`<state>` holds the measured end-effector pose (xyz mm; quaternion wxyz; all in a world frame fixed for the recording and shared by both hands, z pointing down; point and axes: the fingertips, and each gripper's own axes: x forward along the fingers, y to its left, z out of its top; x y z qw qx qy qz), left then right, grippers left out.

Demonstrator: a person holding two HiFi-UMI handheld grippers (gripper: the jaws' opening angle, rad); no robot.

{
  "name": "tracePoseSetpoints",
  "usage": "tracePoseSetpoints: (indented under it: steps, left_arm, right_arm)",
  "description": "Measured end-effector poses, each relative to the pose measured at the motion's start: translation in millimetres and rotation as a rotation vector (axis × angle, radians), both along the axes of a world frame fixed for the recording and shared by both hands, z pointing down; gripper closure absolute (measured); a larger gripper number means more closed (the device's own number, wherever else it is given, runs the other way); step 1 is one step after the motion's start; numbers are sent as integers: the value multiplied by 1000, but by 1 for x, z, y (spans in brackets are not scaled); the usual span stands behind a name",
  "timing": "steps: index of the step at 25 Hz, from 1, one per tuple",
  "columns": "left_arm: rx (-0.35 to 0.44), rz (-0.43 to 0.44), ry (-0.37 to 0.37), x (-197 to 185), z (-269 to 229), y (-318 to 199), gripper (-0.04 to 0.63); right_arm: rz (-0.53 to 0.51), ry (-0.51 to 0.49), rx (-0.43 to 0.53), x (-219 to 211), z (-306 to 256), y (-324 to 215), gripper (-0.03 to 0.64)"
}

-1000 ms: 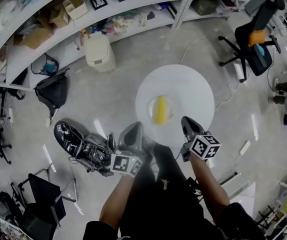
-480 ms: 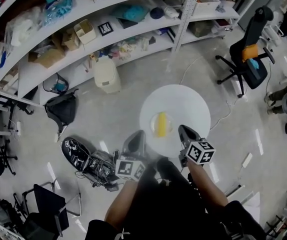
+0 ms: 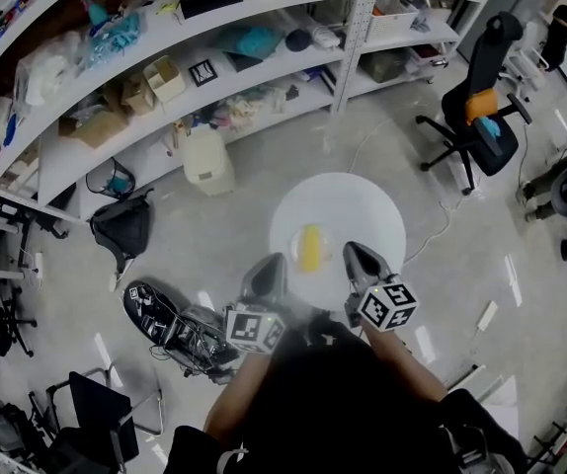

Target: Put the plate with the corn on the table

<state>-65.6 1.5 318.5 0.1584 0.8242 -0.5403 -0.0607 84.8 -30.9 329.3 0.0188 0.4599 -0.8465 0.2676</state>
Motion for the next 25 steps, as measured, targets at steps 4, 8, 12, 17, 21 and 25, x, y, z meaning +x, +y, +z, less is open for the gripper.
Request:
tracePoseSetpoints:
  steps: [4,8,12,17,21,25]
  left_arm:
    - [12,16,5,10,-8,1,594]
    - [31,19,-3,14,-15,3,594]
    - [37,9,3,13,-20,4,594]
    - [61,10,-12,13,-22,5,594]
    - [58,13,-9,13,-24,5,594]
    - [44,17,-2,14,-25,3,594]
  right_arm:
    - [-7,12,44,3,-10,4,607]
    - [-45,12,70,0,-18,8,609]
    - [-47,29,111,2,-26,9,609]
    - [-48,44,141,4,-29,11,608]
    - [-53,45,143,2,-27,14,608]
    - [-54,45,148,1,-28,11,609]
